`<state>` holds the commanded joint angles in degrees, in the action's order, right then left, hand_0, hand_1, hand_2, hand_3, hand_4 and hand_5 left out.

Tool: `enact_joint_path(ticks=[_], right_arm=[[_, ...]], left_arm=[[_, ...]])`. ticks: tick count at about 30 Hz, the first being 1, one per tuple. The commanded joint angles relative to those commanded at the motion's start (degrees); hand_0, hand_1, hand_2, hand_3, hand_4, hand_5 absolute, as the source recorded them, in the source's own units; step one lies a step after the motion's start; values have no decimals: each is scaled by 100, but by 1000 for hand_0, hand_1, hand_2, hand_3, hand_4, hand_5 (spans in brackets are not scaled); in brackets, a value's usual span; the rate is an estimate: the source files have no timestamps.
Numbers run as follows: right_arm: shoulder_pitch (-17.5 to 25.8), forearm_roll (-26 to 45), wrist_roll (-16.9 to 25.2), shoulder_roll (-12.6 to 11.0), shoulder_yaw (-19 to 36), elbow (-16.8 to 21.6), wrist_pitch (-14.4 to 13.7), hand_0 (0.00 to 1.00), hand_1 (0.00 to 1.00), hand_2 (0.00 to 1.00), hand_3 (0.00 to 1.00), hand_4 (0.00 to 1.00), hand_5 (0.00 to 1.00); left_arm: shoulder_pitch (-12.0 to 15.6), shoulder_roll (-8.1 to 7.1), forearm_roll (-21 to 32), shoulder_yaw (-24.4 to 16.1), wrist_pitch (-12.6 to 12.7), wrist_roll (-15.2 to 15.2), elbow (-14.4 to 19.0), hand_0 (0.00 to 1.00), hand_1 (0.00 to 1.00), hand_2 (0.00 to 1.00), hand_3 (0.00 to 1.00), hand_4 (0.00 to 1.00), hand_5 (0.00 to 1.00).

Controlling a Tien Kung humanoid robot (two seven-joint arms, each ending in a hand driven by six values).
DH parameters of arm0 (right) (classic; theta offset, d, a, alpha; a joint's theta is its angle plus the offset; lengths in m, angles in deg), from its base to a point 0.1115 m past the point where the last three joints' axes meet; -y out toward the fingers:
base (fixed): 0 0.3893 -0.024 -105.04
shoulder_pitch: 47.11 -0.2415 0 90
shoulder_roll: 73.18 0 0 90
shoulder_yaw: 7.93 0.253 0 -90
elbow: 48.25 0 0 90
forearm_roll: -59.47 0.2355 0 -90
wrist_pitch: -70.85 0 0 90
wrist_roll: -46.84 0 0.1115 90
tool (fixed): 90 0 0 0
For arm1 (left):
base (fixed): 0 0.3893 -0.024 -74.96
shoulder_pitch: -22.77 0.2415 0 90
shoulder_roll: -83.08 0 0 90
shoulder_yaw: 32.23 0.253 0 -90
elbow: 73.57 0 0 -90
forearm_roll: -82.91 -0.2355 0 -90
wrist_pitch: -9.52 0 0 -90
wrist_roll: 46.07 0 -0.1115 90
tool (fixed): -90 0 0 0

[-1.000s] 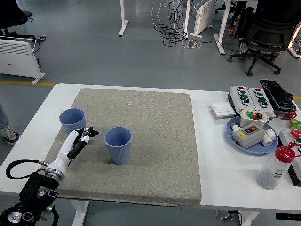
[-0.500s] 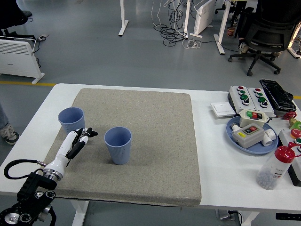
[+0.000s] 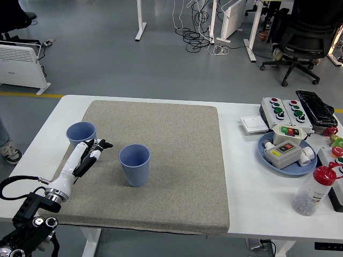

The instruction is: Push cup pick cup insert cup

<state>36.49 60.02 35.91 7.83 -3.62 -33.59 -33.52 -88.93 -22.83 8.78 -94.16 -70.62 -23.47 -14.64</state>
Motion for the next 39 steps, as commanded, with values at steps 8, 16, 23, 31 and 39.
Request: enact_joint_path(ticks=[8, 16, 23, 31, 39], right_arm=[[-11, -16, -8, -5, 10, -2, 1, 687, 613, 649, 568, 85, 484], [-20, 13, 0, -14, 0, -1, -2, 687, 613, 649, 568, 86, 483], [-25, -7, -8, -19, 14, -1, -5, 687, 613, 648, 569, 87, 482], [-22, -18, -17, -19, 26, -1, -3, 688, 613, 648, 569, 87, 483], [-21, -47, -25, -14, 41, -1, -2, 687, 613, 648, 569, 88, 483]], left_arm=[[-265, -188, -671, 144, -364, -632, 537, 739, 748, 727, 707, 752, 998], [-866, -471, -2251, 624, -1276, -1511, 927, 845, 855, 864, 868, 906, 870], [-1254, -496, -3509, 887, -1736, -1757, 837, 939, 960, 998, 998, 983, 576], [-1329, -485, -4024, 903, -1963, -1913, 794, 925, 959, 998, 998, 978, 538], [-1372, -460, -4379, 890, -1824, -1865, 821, 655, 801, 900, 826, 818, 318]])
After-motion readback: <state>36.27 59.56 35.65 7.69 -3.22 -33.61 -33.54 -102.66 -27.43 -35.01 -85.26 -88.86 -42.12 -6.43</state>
